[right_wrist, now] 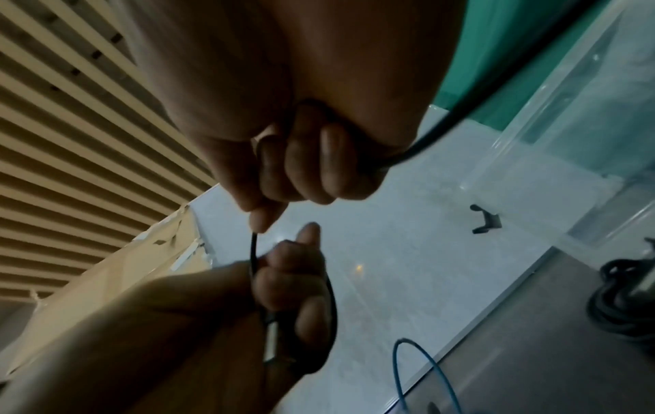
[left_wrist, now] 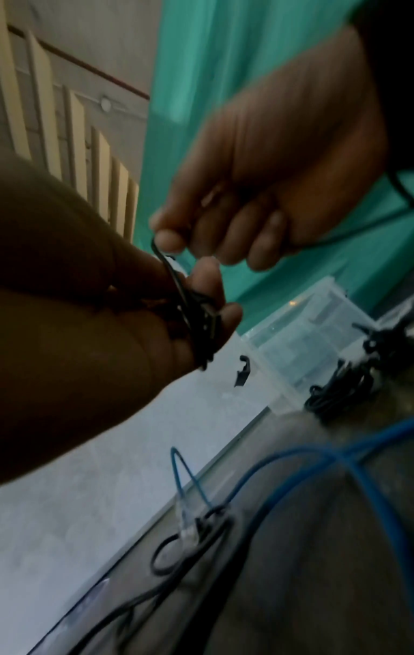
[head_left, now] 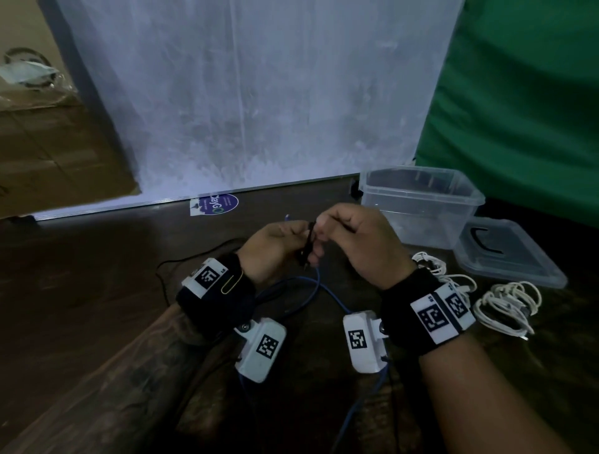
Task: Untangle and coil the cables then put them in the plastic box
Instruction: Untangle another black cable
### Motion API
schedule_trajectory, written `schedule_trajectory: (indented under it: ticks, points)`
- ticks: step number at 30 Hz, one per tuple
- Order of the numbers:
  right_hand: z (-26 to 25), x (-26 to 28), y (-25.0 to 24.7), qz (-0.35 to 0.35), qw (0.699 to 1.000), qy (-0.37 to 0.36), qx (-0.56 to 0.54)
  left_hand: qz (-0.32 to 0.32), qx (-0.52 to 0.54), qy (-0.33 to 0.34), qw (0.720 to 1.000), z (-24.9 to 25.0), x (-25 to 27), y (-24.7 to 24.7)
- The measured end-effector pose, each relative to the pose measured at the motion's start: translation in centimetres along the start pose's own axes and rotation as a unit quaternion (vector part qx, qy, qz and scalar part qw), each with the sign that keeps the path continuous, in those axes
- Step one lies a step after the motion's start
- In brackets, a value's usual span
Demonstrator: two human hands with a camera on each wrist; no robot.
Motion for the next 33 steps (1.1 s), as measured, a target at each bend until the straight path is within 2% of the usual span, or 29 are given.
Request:
schedule_trajectory:
  ticks: [3, 6, 9, 12, 16, 21, 23, 26, 28, 29, 31, 33]
  points:
    - [1.2, -0.5, -0.9, 0.058, 0.998, 0.018, -0.004, -0.025, 0.088, -0.034, 0.995, 0.5, 0.1, 0.8]
    - [2.8, -1.2, -0.7, 0.064, 0.996, 0.045, -0.034, -0.049, 0.138, -0.042, 0.988, 1.4, 0.4, 1.3]
    - [3.9, -1.4, 0.2, 0.039, 0.995, 0.084, -0.038, -0.038, 0.214, -0.024, 0.976, 1.9, 0.3, 1.3]
    - [4.0, -0.7, 1.4, -0.029, 0.993, 0.116, -0.008, 0.021, 0.28, 0.006, 0.96, 2.0, 0.0, 0.4]
    - [2.1, 0.4, 2.5, -0.09, 0.991, 0.078, 0.055, 0.086, 0.295, 0.052, 0.95, 2.4, -0.8, -1.6]
    - [0.0, 1.5, 3.2, -0.15, 0.985, 0.066, 0.06, 0.208, 0.212, 0.098, 0.95, 2.2, -1.1, -5.2]
    - [-0.7, 1.8, 3.1, -0.164, 0.984, 0.063, 0.032, 0.225, 0.154, 0.103, 0.957, 2.4, -1.0, -5.2]
    - [-0.9, 1.7, 2.1, -0.166, 0.984, 0.063, -0.006, 0.206, 0.047, 0.118, 0.97, 2.8, -0.6, -4.1]
    - [-0.9, 1.1, 0.7, -0.112, 0.992, 0.051, -0.023, 0.163, -0.098, 0.109, 0.976, 2.9, -0.4, -3.3]
    - [-1.0, 0.9, 0.0, -0.081, 0.995, 0.044, -0.041, 0.118, -0.152, 0.098, 0.976, 2.7, -0.4, -2.7]
    - [-0.5, 0.5, -1.0, -0.032, 0.994, 0.05, -0.092, 0.039, -0.147, 0.051, 0.987, 2.1, -0.2, -0.9]
    - [0.2, 0.4, -1.7, 0.009, 0.99, 0.067, -0.124, 0.008, -0.07, 0.008, 0.997, 1.7, 0.2, 0.6]
Point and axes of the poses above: each hand's wrist, its own x-axis away from the middle knuckle, its own y-axis out of the palm, z = x × y, the point moved 6 cm from there along -x, towards the middle knuckle, and after that the axes turned 10 degrees about y, right-handed, at the moved point
